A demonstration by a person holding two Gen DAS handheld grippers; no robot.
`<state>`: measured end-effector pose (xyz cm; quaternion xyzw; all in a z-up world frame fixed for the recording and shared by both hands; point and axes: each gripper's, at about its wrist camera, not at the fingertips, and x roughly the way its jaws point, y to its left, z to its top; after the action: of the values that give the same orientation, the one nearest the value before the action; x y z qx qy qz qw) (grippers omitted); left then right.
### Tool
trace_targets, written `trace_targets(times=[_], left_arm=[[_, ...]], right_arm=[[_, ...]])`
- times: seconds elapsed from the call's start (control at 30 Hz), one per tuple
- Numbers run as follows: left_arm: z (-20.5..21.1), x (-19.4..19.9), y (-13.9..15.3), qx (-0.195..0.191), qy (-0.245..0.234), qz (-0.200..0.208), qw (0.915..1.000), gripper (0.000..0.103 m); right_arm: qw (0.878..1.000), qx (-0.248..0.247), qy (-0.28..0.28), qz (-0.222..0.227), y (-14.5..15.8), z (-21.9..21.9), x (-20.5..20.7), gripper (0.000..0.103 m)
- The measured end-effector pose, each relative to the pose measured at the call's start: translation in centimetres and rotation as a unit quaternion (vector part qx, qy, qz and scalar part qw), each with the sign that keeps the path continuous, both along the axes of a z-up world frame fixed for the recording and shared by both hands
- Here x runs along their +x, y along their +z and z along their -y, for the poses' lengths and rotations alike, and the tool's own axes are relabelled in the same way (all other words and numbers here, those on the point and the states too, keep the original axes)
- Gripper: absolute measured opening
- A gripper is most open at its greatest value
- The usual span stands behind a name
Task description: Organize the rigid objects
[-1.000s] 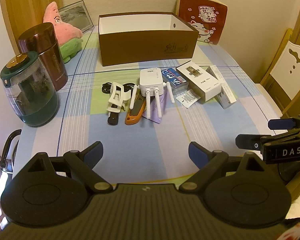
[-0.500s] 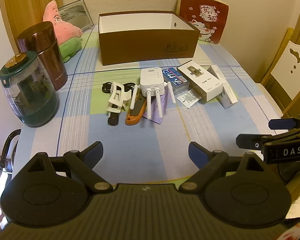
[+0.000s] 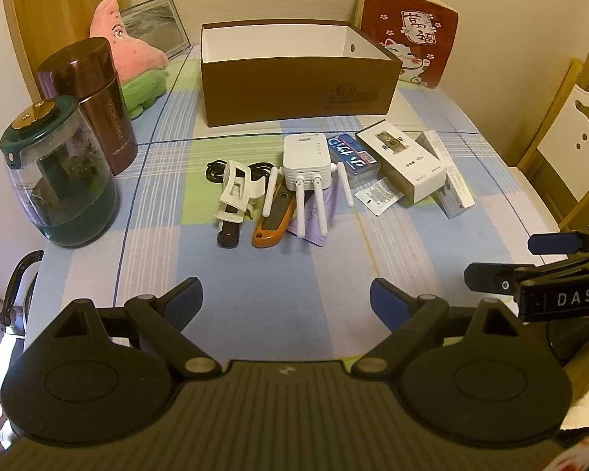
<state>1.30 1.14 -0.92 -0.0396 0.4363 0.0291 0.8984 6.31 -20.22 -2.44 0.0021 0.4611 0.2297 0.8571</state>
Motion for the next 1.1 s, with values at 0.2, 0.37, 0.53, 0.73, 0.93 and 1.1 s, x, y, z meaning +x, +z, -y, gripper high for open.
trace_targets(times=[0.2, 0.37, 0.53, 0.73, 0.93, 1.1], left_arm=[[0.0, 0.4, 0.0, 0.0, 0.004, -0.003, 1.0, 0.091], [0.1, 0.8, 0.0, 0.0, 0.004, -0.004, 1.0, 0.09], [0.4, 1.4, -0.1, 0.0, 0.007, -0.008, 0.9999, 0.09], [0.5, 2.3, -0.5, 0.002, 0.011, -0.013, 0.9999, 0.091], [0.6, 3.3, -1.0, 0.007, 0.014, -0.02, 0.9997, 0.09], [0.6, 4.4, -1.7, 0.006, 0.017, -0.029, 0.9994, 0.09]], right_arm=[[1.0, 0.0, 0.003, -0.003, -0.1, -0.1, 0.6, 0.101], [1.0, -0.001, 0.004, -0.005, -0.1, 0.0, 0.8, 0.101], [1.0, 0.001, 0.006, -0.008, -0.3, 0.4, 1.4, 0.101], [1.0, 0.003, 0.001, -0.017, -0.8, 0.9, 2.5, 0.101], [1.0, 0.004, -0.009, -0.024, -1.5, 1.9, 3.6, 0.101], [1.0, 0.004, -0.014, -0.026, -1.9, 2.6, 4.7, 0.101]])
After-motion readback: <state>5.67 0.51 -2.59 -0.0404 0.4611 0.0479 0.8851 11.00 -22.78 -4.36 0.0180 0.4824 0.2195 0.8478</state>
